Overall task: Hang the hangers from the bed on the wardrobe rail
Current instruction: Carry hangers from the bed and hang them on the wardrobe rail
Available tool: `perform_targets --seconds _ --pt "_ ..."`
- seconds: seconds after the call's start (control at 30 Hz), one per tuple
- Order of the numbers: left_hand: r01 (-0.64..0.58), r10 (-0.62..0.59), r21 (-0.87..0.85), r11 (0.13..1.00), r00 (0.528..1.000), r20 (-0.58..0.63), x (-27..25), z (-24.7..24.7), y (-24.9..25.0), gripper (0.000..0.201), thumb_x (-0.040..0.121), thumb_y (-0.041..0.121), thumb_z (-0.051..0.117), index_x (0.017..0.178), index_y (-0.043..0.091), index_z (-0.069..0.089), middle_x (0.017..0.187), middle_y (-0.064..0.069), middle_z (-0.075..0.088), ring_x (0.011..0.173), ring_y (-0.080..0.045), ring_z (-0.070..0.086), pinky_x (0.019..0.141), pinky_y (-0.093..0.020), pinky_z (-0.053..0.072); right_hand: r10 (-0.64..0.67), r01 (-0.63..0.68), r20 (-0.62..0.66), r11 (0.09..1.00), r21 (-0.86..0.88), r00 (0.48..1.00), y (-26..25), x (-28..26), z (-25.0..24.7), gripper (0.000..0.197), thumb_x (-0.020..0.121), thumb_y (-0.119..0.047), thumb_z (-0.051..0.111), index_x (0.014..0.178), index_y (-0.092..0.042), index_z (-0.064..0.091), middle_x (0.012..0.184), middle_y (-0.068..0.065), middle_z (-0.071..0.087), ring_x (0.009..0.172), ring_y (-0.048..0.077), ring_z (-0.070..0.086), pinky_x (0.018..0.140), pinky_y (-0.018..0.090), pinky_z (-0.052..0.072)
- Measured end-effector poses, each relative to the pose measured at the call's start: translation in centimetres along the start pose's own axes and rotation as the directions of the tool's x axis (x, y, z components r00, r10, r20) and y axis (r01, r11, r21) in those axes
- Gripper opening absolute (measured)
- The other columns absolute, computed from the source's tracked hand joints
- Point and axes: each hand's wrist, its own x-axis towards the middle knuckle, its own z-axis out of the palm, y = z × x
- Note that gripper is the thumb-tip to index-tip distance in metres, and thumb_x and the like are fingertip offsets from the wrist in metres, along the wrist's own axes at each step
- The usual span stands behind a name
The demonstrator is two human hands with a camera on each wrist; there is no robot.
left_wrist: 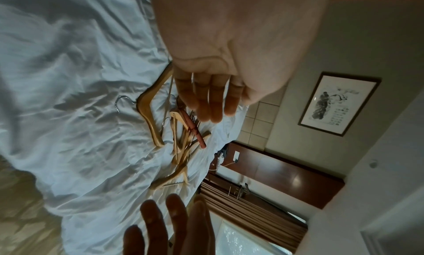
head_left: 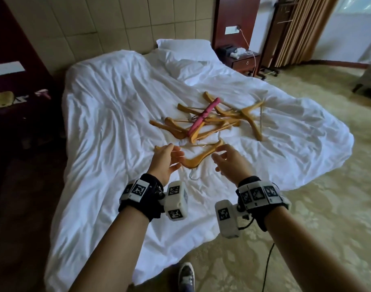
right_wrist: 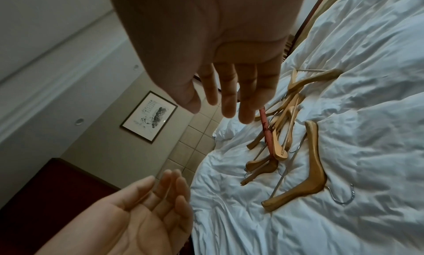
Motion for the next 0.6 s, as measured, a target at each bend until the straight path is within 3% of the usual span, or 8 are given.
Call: perform_targets --seconds 0.13,0.27,0.4,0.6 --pt "0.034 -0.037 -0.039 0.999 0.998 -0.057 8.1 0.5 -0.1 0.028 0.1 0.025 0.04 0.078 0.014 0.054 0.075 -0.003 0.061 0.068 -0.015 0.059 0.065 -0.026 0.043 0.012 -0.011 0.025 0.999 -0.04 1.0 0.8 7.8 1.4 0.031 0.092 -0.025 0.056 0.12 -0.013 0.054 0.102 0.008 0.066 0.096 0.028 0.065 0.08 0.034 0.048" --pt "0.106 -0.11 -0.051 0.993 0.989 -0.095 15.9 1.3 -0.4 0.031 0.101 0.025 0.038 0.077 0.014 0.052 0.073 -0.003 0.06 0.067 -0.015 0.057 0.064 -0.027 0.042 0.019 -0.019 0.005 0.991 -0.135 1.0 1.5 15.6 2.5 0.032 0.092 -0.022 0.057 0.12 -0.008 0.055 0.096 0.009 0.066 0.103 0.031 0.062 0.087 0.036 0.046" --pt "0.166 -0.166 -0.009 0.986 0.976 -0.144 21.2 1.7 -1.1 0.03 0.101 0.023 0.038 0.076 0.014 0.052 0.072 -0.002 0.059 0.065 -0.015 0.056 0.066 -0.027 0.041 0.055 -0.052 0.009 0.976 -0.212 0.998 2.5 21.9 3.5 0.033 0.093 -0.019 0.056 0.122 -0.005 0.055 0.108 0.016 0.067 0.108 0.03 0.058 0.091 0.034 0.041" --pt "0.248 -0.229 0.058 0.967 0.946 -0.231 28.3 1.7 -3.8 0.025 0.098 0.018 0.039 0.074 0.016 0.047 0.069 -0.002 0.05 0.06 -0.014 0.045 0.058 -0.024 0.031 0.082 -0.034 0.119 0.933 -0.358 0.989 6.8 30.7 5.5 0.034 0.093 -0.023 0.054 0.123 -0.006 0.053 0.115 0.013 0.065 0.112 0.031 0.056 0.098 0.039 0.042"
